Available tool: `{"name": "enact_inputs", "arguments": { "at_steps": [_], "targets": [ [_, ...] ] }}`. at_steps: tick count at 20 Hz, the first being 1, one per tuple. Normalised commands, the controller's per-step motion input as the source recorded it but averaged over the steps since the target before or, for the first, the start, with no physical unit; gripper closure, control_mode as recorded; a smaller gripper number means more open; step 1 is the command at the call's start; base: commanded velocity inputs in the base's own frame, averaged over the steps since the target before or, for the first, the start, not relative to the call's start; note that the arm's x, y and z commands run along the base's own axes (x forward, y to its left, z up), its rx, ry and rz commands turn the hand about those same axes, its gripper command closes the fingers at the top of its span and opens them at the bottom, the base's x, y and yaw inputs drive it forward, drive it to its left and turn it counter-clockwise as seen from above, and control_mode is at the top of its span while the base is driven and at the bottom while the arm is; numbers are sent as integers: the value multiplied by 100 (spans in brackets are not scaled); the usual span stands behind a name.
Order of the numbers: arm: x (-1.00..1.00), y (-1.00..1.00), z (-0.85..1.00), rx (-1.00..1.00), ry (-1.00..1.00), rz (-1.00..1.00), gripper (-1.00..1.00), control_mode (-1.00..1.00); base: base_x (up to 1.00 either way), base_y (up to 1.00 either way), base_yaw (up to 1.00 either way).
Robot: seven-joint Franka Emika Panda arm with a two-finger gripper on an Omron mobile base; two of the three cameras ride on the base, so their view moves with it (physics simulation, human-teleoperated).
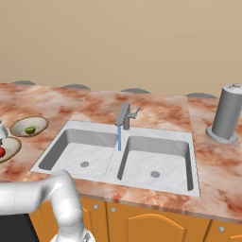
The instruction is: Pick the tomatos from the sink and place them in one bowl. Place the kiwi in the other bowl. Then turn off the sink faucet.
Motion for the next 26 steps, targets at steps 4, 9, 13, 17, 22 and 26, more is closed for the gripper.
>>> {"name": "enact_inputs", "arguments": {
  "at_steps": [4,9,13,17,22,26],
  "targets": [
    [-17,-18,16,0,-5,0,-100,-100,0,0,0],
    [-7,-33,24,1,-4,0,-100,-100,0,0,0],
    [1,-45,23,2,-1,0,-100,-100,0,0,0],
    [12,-51,24,3,0,0,-100,-100,0,0,0],
    [8,-55,29,2,0,0,-100,-100,0,0,0],
    [0,-58,32,2,-2,0,-100,-100,0,0,0]
  ]
}}
